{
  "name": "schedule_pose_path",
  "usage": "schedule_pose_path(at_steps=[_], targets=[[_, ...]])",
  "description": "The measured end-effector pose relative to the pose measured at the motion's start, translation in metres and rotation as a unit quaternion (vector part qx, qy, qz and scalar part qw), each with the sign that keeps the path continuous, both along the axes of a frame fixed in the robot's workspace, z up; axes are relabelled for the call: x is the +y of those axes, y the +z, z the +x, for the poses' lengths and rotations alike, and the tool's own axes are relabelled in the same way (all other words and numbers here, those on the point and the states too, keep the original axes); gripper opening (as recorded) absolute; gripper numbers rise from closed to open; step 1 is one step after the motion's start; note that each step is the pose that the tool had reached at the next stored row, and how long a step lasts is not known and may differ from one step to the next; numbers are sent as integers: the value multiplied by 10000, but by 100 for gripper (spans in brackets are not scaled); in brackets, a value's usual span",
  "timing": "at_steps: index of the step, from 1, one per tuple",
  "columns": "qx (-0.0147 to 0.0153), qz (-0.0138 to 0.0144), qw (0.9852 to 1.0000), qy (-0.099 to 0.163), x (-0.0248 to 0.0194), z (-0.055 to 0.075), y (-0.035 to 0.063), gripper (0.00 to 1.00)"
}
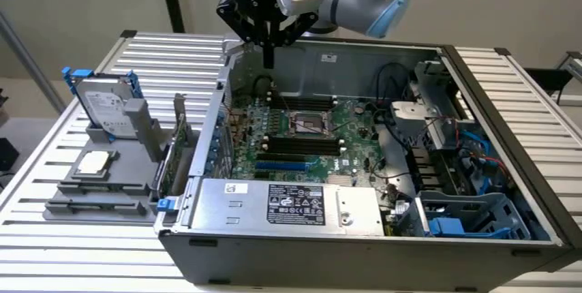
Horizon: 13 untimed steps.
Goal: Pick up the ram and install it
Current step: 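Reach for the ram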
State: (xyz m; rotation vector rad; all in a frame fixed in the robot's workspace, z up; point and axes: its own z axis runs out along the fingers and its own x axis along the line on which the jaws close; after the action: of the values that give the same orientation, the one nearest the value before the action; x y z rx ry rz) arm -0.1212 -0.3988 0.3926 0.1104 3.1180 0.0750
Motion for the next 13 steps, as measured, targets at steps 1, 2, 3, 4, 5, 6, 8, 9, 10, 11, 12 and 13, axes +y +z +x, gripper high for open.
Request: schedule_pose_path(at_steps=[1, 2, 3, 4, 5, 6, 8, 9, 10, 11, 12, 13], targets=[[0, 0, 10000, 0, 0, 0, 0, 11], [0, -2, 10000, 0, -3, -4, 1, 11], [1, -6, 10000, -1, -7, -17, 1, 11], [1, -9, 10000, -1, -15, -42, 0, 11], [0, -11, 10000, 0, -28, -70, -1, 11], [0, -13, 10000, 0, -41, -99, -2, 11], [0, -16, 10000, 0, -67, -165, -4, 11], [0, -17, 10000, 0, -80, -202, -5, 11], [0, -19, 10000, 0, -92, -240, -5, 11], [0, -20, 10000, 0, -104, -279, -7, 11], [0, -22, 10000, 0, -115, -319, -7, 11], [0, -24, 10000, 0, -125, -362, -9, 11]])
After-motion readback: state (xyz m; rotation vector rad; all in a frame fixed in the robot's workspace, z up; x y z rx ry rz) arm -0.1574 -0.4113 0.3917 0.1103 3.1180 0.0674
